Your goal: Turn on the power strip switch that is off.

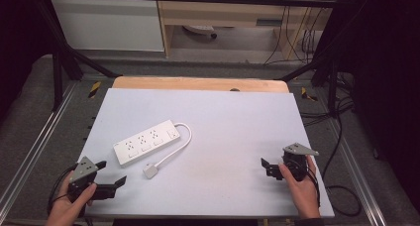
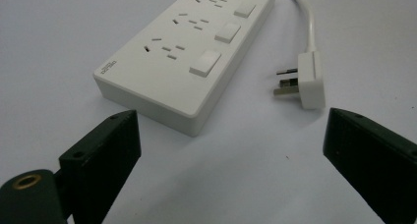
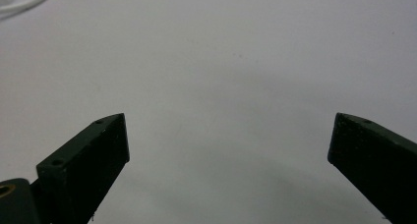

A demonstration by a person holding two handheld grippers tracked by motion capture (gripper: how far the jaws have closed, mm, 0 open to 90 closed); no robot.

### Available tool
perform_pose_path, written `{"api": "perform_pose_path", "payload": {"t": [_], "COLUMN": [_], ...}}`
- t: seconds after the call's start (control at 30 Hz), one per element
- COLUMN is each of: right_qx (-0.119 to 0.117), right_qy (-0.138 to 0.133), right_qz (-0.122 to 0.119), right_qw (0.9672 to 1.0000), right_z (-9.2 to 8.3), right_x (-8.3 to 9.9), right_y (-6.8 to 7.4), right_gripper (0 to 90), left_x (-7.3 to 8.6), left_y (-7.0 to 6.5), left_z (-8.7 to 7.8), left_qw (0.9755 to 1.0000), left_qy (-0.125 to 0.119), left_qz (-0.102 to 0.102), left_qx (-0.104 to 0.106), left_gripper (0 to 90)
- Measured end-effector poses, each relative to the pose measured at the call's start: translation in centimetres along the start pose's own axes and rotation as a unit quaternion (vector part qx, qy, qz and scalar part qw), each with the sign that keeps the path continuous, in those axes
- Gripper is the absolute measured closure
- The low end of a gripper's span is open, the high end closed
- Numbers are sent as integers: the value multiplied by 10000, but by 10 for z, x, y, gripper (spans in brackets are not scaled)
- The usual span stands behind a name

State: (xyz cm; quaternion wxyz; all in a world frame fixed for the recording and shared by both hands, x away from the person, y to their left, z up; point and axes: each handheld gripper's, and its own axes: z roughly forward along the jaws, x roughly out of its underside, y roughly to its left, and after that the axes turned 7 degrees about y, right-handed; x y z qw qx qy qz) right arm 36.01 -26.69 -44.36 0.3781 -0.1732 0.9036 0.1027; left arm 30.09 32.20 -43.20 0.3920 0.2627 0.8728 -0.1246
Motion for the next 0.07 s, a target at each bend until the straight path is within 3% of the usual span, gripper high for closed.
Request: {"api": "perform_pose_path", "payload": {"t": [0.07], "right_qx": [24], "right_qy": [75], "right_qz": [-29], "right_qw": [10000], "right_z": [3], "right_x": [1], "right_y": [1], "right_gripper": [25], "left_x": [-1], "left_y": [1], "left_z": [0], "left_qw": [10000], "left_qy": [-25], "left_qz": [-48], "left_qx": [-10], "left_gripper": [76]}}
